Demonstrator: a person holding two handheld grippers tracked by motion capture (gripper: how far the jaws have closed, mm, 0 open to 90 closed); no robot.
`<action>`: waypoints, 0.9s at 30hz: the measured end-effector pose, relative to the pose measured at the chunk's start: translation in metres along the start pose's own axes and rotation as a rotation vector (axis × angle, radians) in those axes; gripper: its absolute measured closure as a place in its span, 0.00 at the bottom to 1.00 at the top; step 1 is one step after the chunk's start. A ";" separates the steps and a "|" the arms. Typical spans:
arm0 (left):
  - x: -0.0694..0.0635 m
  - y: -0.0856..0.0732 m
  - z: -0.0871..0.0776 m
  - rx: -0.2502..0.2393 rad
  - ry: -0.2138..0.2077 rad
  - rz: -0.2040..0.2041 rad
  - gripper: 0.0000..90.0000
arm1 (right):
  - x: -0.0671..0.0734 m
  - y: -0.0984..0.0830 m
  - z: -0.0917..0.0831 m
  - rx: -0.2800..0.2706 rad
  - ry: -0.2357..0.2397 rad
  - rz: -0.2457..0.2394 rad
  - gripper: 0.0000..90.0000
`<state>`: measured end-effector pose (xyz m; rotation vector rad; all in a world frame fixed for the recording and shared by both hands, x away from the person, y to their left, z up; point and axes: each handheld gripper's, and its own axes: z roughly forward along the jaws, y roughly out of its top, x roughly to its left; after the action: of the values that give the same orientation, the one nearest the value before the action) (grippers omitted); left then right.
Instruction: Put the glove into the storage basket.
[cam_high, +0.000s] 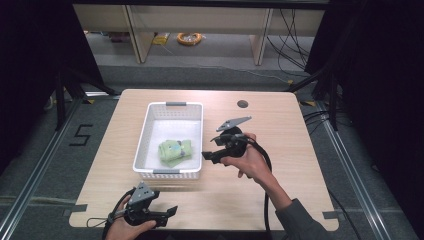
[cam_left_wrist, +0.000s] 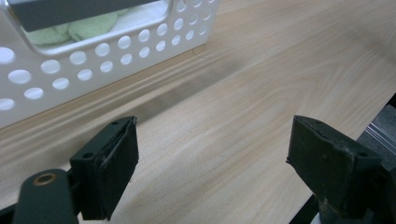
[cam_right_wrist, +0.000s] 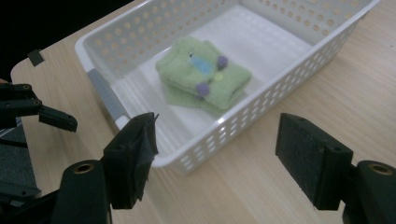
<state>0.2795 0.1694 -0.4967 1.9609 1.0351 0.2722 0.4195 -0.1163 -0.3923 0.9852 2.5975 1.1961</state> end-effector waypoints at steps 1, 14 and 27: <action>0.000 0.000 0.000 0.004 0.002 0.004 0.17 | 0.001 -0.006 -0.003 -0.014 -0.004 0.010 0.33; 0.001 -0.004 0.003 0.026 0.012 0.020 0.17 | -0.007 -0.061 -0.014 -0.050 -0.026 0.041 0.31; 0.002 -0.004 0.002 0.014 0.019 0.027 0.17 | 0.003 -0.093 -0.019 -0.062 -0.025 0.029 0.22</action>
<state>0.2796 0.1705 -0.5011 1.9894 1.0257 0.3003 0.3627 -0.1706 -0.4449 1.0231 2.5191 1.2546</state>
